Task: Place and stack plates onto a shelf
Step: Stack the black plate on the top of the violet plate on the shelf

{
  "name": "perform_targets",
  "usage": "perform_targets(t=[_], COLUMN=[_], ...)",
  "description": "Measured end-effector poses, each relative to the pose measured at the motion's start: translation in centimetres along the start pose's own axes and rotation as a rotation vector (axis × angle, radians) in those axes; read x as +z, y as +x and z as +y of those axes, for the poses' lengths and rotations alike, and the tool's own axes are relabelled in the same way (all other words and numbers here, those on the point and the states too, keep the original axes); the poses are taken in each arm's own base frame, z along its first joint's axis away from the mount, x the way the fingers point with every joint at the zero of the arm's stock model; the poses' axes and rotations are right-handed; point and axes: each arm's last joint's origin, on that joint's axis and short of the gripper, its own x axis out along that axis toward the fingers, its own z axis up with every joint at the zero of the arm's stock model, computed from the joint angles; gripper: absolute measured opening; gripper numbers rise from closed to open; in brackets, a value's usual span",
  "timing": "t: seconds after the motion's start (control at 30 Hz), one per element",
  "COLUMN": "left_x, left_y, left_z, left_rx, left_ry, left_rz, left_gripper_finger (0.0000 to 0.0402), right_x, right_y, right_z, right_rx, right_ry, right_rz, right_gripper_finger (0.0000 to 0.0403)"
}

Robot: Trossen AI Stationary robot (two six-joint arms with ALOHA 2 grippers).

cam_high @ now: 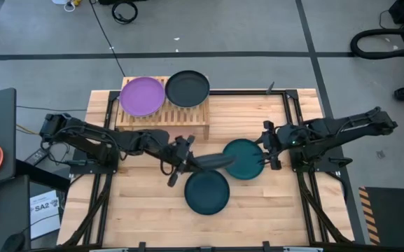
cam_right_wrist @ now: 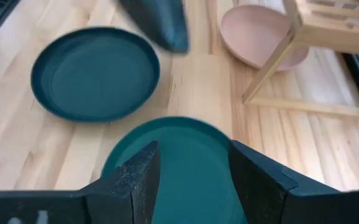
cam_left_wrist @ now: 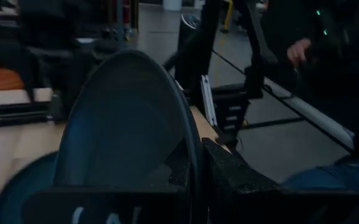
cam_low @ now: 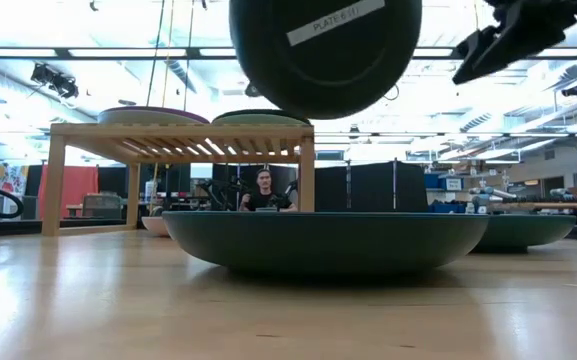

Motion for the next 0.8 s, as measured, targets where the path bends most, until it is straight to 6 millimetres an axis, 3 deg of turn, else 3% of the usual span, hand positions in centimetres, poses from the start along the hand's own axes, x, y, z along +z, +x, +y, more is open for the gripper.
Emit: perform_targets(t=[0.37,0.6,0.8], left_x=[4.2,6.6,6.9], left_y=[-5.6,-11.0,-15.0], left_z=[2.6,3.9,4.3], left_rx=[0.187,0.487,0.826], left_ry=[0.164,0.286,0.342], left_rz=[-0.166,-0.229,-0.131], left_gripper_finger=[0.0027,0.0027,0.0027], right_x=[-2.2,-2.8,-2.7], right_y=[1.9,2.4,2.6], right_z=[0.3,0.5,0.5], right_rx=[-0.001,-0.001,0.0], right_ry=[0.089,0.088,0.089], right_rz=[0.052,0.056,0.042], right_gripper_finger=[0.0193,0.0193,0.0193])
